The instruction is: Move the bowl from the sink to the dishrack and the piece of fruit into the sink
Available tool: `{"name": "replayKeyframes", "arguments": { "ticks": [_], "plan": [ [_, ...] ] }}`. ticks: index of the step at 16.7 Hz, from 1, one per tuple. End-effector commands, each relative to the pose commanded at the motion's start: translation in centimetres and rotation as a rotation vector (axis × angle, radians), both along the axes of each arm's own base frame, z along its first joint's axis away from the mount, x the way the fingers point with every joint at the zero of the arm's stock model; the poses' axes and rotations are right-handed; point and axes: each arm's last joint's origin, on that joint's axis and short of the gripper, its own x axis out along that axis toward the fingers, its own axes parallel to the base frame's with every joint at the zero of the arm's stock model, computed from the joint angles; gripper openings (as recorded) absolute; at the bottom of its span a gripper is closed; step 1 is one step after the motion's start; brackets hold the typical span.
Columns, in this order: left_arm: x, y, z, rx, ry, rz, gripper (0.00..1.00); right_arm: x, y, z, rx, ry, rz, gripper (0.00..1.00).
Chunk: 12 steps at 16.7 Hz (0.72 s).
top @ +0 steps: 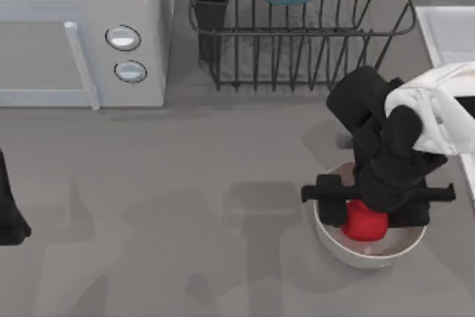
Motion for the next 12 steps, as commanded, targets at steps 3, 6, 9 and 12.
{"name": "replayKeyframes", "arguments": {
  "ticks": [3, 6, 9, 12],
  "plan": [
    [0.0, 0.0, 0.0, 0.0, 0.0, 0.0, 1.0, 0.0, 0.0, 0.0, 0.0, 0.0, 0.0, 0.32],
    [0.0, 0.0, 0.0, 0.0, 0.0, 0.0, 1.0, 0.0, 0.0, 0.0, 0.0, 0.0, 0.0, 0.1],
    [0.0, 0.0, 0.0, 0.0, 0.0, 0.0, 1.0, 0.0, 0.0, 0.0, 0.0, 0.0, 0.0, 0.0],
    [0.0, 0.0, 0.0, 0.0, 0.0, 0.0, 1.0, 0.0, 0.0, 0.0, 0.0, 0.0, 0.0, 0.0]
  ]
}}
